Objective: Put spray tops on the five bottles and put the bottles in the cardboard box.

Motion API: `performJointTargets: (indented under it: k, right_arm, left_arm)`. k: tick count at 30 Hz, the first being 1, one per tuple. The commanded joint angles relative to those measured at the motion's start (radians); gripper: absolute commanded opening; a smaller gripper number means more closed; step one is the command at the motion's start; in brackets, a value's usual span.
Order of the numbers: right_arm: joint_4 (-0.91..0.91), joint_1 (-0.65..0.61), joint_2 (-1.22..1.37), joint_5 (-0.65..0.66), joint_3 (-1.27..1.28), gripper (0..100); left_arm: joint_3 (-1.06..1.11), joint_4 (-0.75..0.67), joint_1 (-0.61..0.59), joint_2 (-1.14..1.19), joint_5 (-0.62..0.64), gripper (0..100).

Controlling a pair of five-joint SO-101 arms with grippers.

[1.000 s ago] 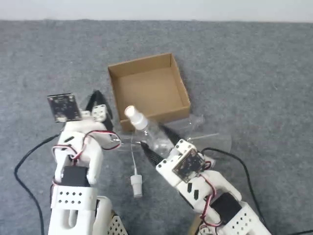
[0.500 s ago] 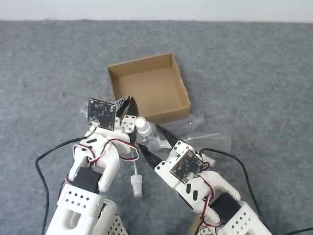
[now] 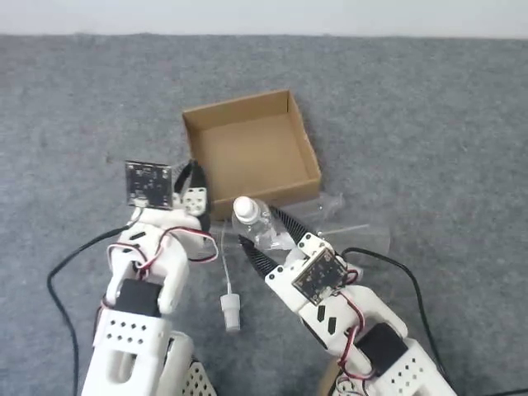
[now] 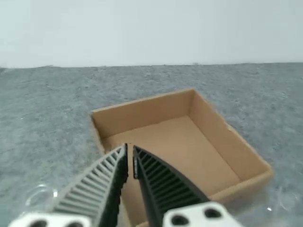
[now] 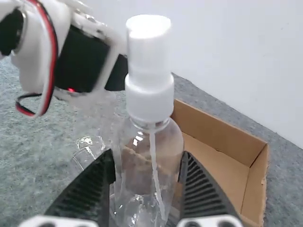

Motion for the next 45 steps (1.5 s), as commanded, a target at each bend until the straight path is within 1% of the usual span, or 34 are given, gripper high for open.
performJointTargets:
  k: [1, 3, 5, 7, 11, 16, 20, 26, 28, 32, 36, 45]
  right_arm:
    - [-0.031, 0.021, -0.016, 0.014, -0.041, 0.6]
    - [-0.033, 0.041, -0.016, 0.011, -0.044, 0.6]
    - [-0.05, 0.058, -0.016, 0.011, -0.044, 0.6]
    - [-0.079, 0.073, -0.013, 0.009, -0.044, 0.6]
    - [-0.131, 0.087, -0.01, 0.014, -0.046, 0.6]
    - [-0.134, 0.088, -0.01, 0.015, -0.083, 0.6]
    - [-0.128, 0.088, -0.008, 0.015, -0.158, 0.6]
    - [-0.127, 0.087, -0.008, 0.015, -0.244, 0.6]
    - [-0.133, 0.085, -0.007, 0.015, -0.261, 0.6]
    - [-0.142, 0.084, 0.015, 0.017, -0.295, 0.6]
    - [-0.254, 0.085, 0.157, 0.017, -0.334, 0.6]
    - [-0.518, 0.087, 0.662, 0.009, -0.528, 0.6]
  left_arm:
    - [-0.074, -0.028, -0.084, -0.017, -0.005, 1]
    - [-0.082, -0.017, -0.127, -0.026, 0.002, 1]
    - [-0.085, 0.034, -0.169, -0.08, 0.054, 1]
    - [-0.085, 0.104, -0.198, -0.173, 0.101, 1]
    - [-0.048, 0.216, -0.232, -0.405, 0.112, 1]
    - [0.061, 0.224, -0.235, -0.612, 0.109, 2]
    - [0.058, 0.219, -0.235, -0.58, 0.109, 2]
    - [0.067, 0.226, -0.241, -0.594, 0.107, 2]
    - [0.081, 0.216, -0.276, -0.597, 0.107, 2]
    - [0.124, 0.149, -0.327, -0.597, 0.109, 2]
    - [0.143, 0.12, -0.328, -0.597, 0.109, 2]
    - [0.145, 0.124, -0.333, -0.597, 0.109, 2]
